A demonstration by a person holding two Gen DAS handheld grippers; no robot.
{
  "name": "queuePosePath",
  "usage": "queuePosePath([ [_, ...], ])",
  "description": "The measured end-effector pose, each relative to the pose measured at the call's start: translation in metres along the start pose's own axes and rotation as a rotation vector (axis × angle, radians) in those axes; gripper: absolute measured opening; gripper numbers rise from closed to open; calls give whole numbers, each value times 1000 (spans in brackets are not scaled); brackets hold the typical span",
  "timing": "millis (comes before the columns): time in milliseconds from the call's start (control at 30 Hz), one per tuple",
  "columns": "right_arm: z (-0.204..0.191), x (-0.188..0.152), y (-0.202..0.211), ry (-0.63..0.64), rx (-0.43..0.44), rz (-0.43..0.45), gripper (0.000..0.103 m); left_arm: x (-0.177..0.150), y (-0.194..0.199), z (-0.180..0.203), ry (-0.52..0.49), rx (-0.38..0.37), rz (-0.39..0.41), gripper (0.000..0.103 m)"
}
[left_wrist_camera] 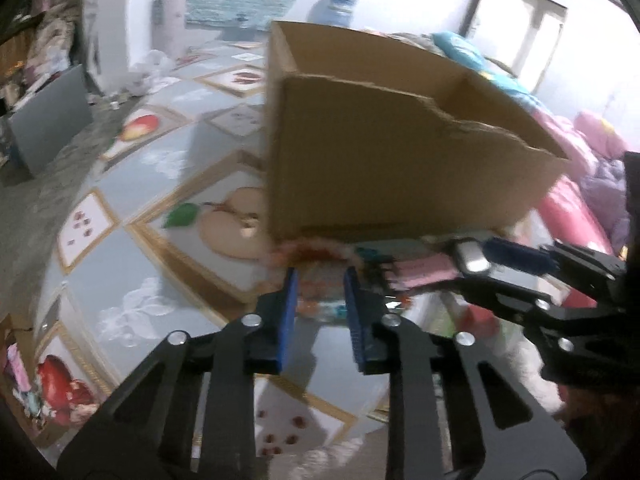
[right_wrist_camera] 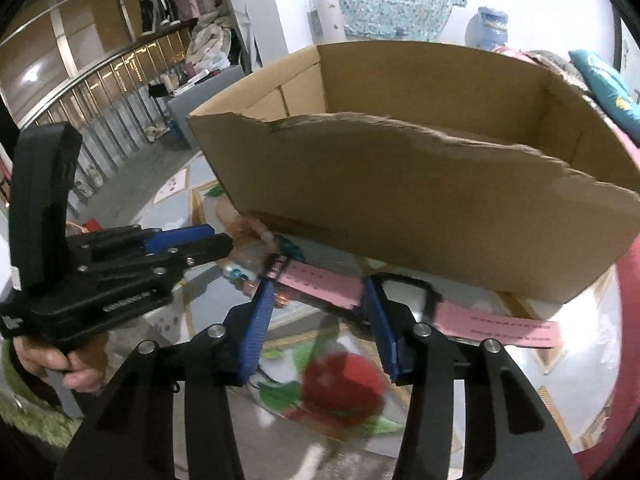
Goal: Organize jewelry
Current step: 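Grasp the pink-strapped watch by its face with the right gripper, then grasp the watch strap with the left gripper while the right gripper holds the watch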
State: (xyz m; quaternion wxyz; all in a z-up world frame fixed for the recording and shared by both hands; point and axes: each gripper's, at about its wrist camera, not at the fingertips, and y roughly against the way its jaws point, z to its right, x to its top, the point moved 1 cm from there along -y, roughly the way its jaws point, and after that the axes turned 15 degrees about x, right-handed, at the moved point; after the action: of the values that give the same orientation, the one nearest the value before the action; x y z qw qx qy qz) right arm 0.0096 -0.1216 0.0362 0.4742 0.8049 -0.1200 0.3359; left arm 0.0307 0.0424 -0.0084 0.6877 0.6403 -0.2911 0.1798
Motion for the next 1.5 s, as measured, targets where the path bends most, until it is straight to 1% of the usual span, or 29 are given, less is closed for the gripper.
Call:
queuePosePath([
  [33,1,-1,3,26,-19,0,47,0,0,6,-15,-21,-2,16],
  [100,2,-3,6,105,-76,-11,47,-1,0,14,-36,-40,-2,14],
  [167,2,-6,8,203,-118,-35,47,-2,0,23,-58,-61,-3,11],
  [233,4,-8,6,284,-149,-68,47,-2,1,31,-75,-68,-2,11],
  [300,8,-7,3,327,-136,-101,51,-2,-1,37,-89,-71,-5,11],
  [367,12,-7,-1,342,-103,-120,57,-1,-1,43,-103,-72,-5,11],
  [500,22,-8,-20,391,-68,-195,58,-2,0,52,-136,-71,0,11],
  [533,23,-8,-21,392,-59,-193,58,-3,1,54,-147,-70,1,11],
  [633,32,-4,-20,355,3,-202,57,-3,2,63,-199,-49,13,11],
  [667,33,-3,-21,349,10,-200,53,-3,2,67,-226,-34,22,11],
  [733,39,-1,-17,330,46,-198,53,-4,3,74,-279,-4,46,11],
  [800,45,2,-14,304,88,-193,52,-5,5,87,-363,50,85,12],
  [833,45,3,-16,295,104,-191,51,-6,4,89,-387,61,90,14],
  [867,47,5,-17,284,121,-191,51,-8,3,96,-430,84,103,18],
  [933,52,7,-16,261,161,-188,50,-10,2,102,-496,124,127,22],
  [1000,56,9,-16,238,195,-189,50,-13,0,110,-558,159,146,22],
  [1100,62,11,-16,215,247,-192,50,-15,-4,123,-619,180,163,24],
  [1167,62,10,-16,207,271,-192,50,-18,-8,130,-664,214,171,25],
  [1233,64,11,-16,199,293,-190,50,-23,-12,137,-702,253,182,25],
  [1367,67,12,-17,177,321,-176,50,-27,-17,147,-741,321,207,25],
  [1400,68,12,-15,173,322,-172,50,-27,-14,150,-744,330,213,22],
  [1433,68,11,-14,169,319,-164,50,-28,-14,152,-744,340,218,13],
  [1500,67,9,-9,169,304,-147,50,-28,-14,154,-740,334,215,12],
])
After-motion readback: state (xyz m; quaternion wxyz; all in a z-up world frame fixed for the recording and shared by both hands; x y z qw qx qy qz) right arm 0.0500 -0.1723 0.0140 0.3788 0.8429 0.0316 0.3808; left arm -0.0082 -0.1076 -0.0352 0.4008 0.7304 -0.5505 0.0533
